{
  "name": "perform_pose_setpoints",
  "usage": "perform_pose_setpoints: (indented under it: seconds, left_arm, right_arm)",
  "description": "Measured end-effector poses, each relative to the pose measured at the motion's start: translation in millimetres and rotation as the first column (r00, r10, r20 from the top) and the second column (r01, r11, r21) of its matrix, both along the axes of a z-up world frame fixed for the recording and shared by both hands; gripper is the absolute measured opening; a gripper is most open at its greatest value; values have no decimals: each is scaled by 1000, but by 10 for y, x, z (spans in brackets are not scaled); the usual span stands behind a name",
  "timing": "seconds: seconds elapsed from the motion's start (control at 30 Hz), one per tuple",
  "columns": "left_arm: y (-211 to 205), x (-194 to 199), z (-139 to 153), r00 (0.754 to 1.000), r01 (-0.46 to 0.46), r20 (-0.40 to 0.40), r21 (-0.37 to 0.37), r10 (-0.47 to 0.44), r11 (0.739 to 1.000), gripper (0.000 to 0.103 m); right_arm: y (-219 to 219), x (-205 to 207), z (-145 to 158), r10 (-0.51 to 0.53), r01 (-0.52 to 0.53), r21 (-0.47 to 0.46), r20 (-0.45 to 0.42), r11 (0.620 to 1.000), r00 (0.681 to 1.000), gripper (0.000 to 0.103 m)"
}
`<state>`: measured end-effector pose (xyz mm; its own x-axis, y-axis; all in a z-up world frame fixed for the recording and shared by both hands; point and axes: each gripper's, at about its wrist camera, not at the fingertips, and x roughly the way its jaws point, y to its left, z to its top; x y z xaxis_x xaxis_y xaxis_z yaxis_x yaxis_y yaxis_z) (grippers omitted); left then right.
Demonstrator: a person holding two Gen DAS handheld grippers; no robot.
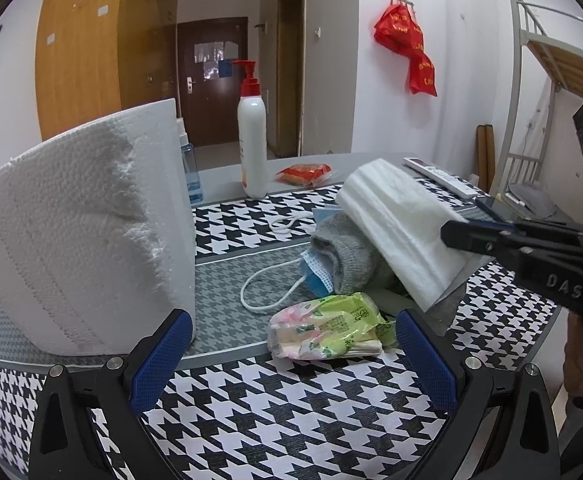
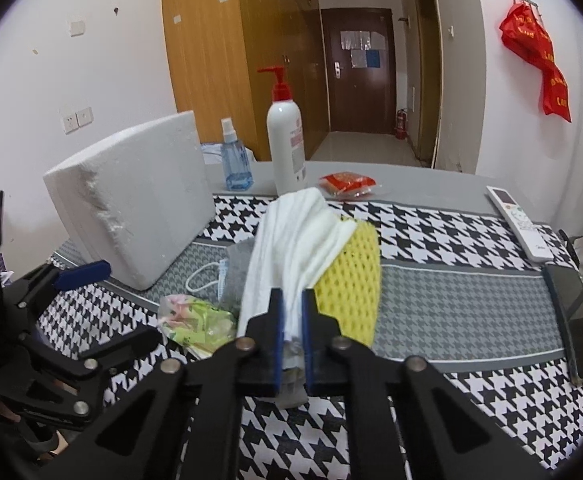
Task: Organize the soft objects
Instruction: 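Close the right gripper on the white folded cloth stack, then grasp the green wet-wipes packet with the left gripper while the right gripper holds the white cloths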
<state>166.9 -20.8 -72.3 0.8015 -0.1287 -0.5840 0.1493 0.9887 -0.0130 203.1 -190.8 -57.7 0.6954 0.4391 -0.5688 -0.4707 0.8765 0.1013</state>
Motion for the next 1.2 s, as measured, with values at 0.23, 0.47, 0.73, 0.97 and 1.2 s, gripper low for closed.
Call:
perform_pose_setpoints:
  seconds: [0.23, 0.47, 0.73, 0.97, 1.2]
  left_arm:
    - [-48, 39, -19, 1000, 12, -16, 4, -12, 1000, 102]
    - [-101, 101, -56, 999, 28, -42, 4, -28, 1000, 102]
    - [-183, 194, -93, 997, 56, -58, 9, -56, 998, 102]
    - [-231, 288, -169, 994, 54, -96, 27, -52, 998, 102]
    - [-331, 337, -204, 990, 76, -126, 46, -70, 996, 99]
  right_arm:
    - [-140, -63, 145, -18, 17, 40, 36, 999, 999, 10]
    - [-290, -104, 210, -51, 48, 70, 49, 996, 997, 10]
    - [-477, -152, 253, -82, 75, 107, 62, 991, 995, 10]
    - [-556, -134, 192, -88, 82, 113, 43, 990, 995, 10]
    - [-638, -143, 183, -104, 97, 125, 46, 987, 994, 10]
